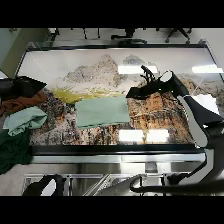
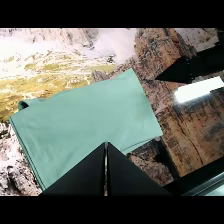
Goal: Fold the shirts.
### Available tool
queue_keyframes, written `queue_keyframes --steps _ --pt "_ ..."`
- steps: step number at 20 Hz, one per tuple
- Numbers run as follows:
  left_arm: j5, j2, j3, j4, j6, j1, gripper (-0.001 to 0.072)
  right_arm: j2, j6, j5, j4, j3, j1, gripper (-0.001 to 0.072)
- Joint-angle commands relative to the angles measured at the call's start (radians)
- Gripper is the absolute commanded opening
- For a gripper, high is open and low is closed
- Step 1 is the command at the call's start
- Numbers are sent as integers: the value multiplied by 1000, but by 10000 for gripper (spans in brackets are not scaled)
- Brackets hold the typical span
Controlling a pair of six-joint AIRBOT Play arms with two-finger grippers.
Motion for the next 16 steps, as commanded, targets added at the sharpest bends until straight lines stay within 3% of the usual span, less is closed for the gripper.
queue_keyframes --steps 1,5,7,8,9,10,11,16 --pt "-9 -1 0 2 -1 1 15 -95 54 61 -3 0 -11 616" --pt "-11 -5 0 2 0 1 15 -164 -31 45 188 0 43 615" --pt "-17 -19 0 1 0 0 15 -182 -44 18 210 0 70 610" --pt "-27 -30 0 0 -1 0 15 -188 -44 16 211 0 79 545" --pt "-40 -40 0 -1 -1 0 15 -192 -48 16 214 0 87 389" --pt "-48 -50 0 -1 -1 -1 15 -192 -65 20 222 0 89 158" --pt "-55 -58 0 -1 -1 -1 15 -186 -88 30 239 4 88 20" --pt "-58 -63 0 -1 0 0 15 -42 -82 47 248 68 -38 17"
